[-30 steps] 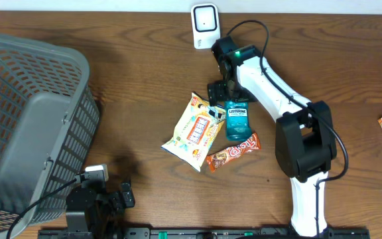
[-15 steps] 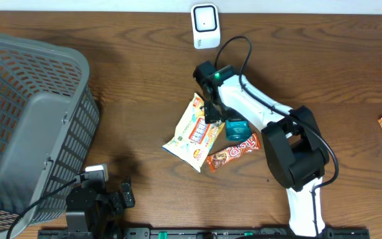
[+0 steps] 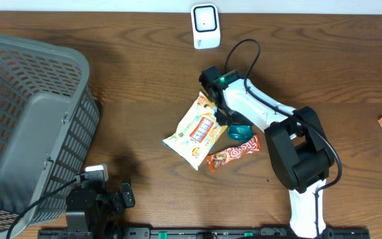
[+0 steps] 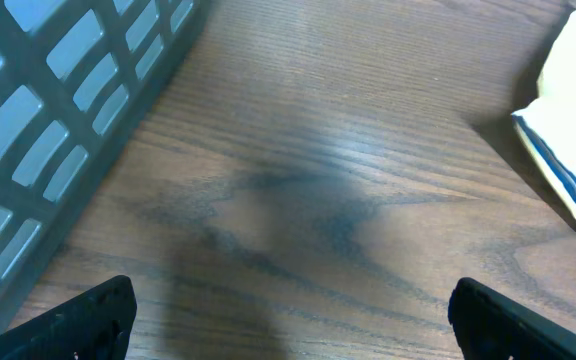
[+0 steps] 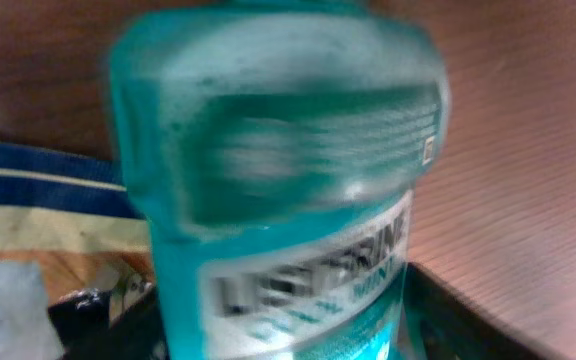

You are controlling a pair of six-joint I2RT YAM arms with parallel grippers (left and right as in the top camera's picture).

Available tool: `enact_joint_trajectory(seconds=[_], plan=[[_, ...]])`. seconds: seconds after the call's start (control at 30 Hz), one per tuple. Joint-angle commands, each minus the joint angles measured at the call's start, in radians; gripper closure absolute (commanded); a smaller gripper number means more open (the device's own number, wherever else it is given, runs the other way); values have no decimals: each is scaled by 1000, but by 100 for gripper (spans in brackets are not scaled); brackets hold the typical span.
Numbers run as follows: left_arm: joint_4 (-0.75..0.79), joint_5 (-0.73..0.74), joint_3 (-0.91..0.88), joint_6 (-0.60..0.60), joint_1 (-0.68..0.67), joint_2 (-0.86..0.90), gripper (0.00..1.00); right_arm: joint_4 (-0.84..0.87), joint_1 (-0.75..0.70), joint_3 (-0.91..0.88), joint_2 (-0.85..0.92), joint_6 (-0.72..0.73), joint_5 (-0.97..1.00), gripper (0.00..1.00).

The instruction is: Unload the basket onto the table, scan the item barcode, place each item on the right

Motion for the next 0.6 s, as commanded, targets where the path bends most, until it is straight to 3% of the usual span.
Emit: enact_joint_trajectory(seconds=[0.0, 0.1, 0.2, 0.4, 0.57], plan=[[-14, -5, 6, -2, 0, -7, 0, 46, -10, -85, 23, 16, -15, 69], [-14, -5, 6, -2, 0, -7, 0, 63, -11, -121, 23, 12, -83, 83], [-14, -5, 6, -2, 0, -7, 0, 103, -11, -119, 20, -70, -192, 91], [-14, -5, 6, -2, 0, -7, 0, 186, -18, -89, 15, -355, -576, 92], [-14, -5, 7, -2, 0, -7, 0, 180, -25, -90, 16, -467, -681, 91]])
